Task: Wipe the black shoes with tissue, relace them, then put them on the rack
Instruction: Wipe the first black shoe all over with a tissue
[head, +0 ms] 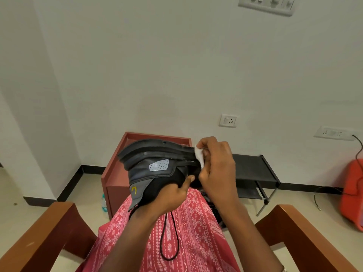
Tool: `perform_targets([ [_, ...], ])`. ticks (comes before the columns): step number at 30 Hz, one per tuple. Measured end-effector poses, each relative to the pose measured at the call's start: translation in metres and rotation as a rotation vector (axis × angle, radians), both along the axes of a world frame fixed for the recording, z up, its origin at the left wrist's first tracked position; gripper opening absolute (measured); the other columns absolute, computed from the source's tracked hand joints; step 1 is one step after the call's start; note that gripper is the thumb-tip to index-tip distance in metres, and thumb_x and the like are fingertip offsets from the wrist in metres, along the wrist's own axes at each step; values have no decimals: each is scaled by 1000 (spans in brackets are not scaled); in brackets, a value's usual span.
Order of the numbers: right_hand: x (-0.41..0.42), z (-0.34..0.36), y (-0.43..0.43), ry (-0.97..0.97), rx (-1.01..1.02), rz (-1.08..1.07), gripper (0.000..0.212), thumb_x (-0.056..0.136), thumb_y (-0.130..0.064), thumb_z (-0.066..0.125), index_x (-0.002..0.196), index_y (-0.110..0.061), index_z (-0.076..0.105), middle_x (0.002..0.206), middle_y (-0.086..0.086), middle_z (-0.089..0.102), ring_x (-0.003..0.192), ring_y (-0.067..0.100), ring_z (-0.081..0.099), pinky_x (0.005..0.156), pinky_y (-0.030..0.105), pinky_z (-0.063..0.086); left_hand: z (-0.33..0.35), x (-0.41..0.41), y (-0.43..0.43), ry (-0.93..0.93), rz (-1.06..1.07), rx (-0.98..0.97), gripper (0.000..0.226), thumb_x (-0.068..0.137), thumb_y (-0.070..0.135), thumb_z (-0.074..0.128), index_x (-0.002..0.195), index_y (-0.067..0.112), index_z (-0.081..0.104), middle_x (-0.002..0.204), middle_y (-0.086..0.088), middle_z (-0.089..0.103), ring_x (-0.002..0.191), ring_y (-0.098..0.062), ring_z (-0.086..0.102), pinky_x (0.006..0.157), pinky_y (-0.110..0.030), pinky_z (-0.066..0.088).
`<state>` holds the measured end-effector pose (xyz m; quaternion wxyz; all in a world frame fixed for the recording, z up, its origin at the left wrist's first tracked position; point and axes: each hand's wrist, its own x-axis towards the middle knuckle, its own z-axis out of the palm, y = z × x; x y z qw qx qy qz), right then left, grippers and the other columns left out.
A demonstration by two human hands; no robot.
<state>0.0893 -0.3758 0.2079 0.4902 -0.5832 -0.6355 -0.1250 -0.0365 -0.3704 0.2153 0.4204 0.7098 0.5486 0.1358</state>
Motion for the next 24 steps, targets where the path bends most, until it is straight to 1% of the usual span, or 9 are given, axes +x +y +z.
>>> perform_targets([
  [3,9,-6,-1,11,-30,-79,33,79,13,60,101,-12,61,94,-3,60,89,11,48,64,11,33,-3,4,1,-39,-16,-14,65,105,43,32,49,10,28,19,7,24,30,-7,38,39,-12,32],
  [7,1,-3,-5,166,-38,-17,19,94,-5,57,103,-18,67,97,-8,66,92,10,59,71,23,49,-7,5,1,-83,-52,25,61,106,33,40,49,10,32,21,10,27,25,-4,36,37,-15,28],
  [9,-12,8,-8,269,-77,56,16,94,-9,62,102,-21,70,96,-13,69,94,6,63,78,28,55,-4,4,0,-133,-79,35,51,106,23,42,63,-1,55,45,9,59,47,0,57,45,-15,30],
  [10,-22,14,-11,296,-79,95,16,93,-10,64,102,-22,72,96,-13,70,94,5,65,81,27,55,-3,4,-2,-147,-74,40,39,106,16,42,86,-8,65,76,-7,74,77,-10,68,53,-13,32],
  [12,-43,24,-16,324,-55,177,17,92,-10,67,102,-21,74,99,-14,72,98,1,66,86,23,54,-1,3,-4,-192,-81,71,29,104,3,41,124,-11,56,126,-20,62,118,-27,57,69,-8,37],
  [16,-65,28,-16,258,11,263,21,90,-5,69,105,-18,75,106,-11,73,104,1,65,93,18,50,8,-6,-11,-269,-144,129,26,102,-5,36,127,3,43,125,3,42,108,3,47,82,3,29],
  [19,-55,22,-10,181,23,222,30,86,7,66,105,-15,75,107,-6,74,104,6,66,93,22,52,1,-5,-4,-227,-137,64,29,103,-2,40,129,-5,51,135,-17,54,125,-23,52,84,-10,36],
  [22,-27,12,-6,95,-31,73,32,83,10,63,101,-14,74,101,-4,74,97,14,67,86,27,54,-5,0,2,-128,-68,35,36,106,14,39,91,-8,64,92,-28,65,86,-12,67,62,-18,31],
  [24,-9,7,-7,116,-83,-42,28,86,8,64,99,-15,75,96,-2,73,92,16,67,82,31,56,-10,5,4,-103,-58,21,46,107,26,38,67,6,48,57,-11,43,43,-5,51,50,-20,33],
])
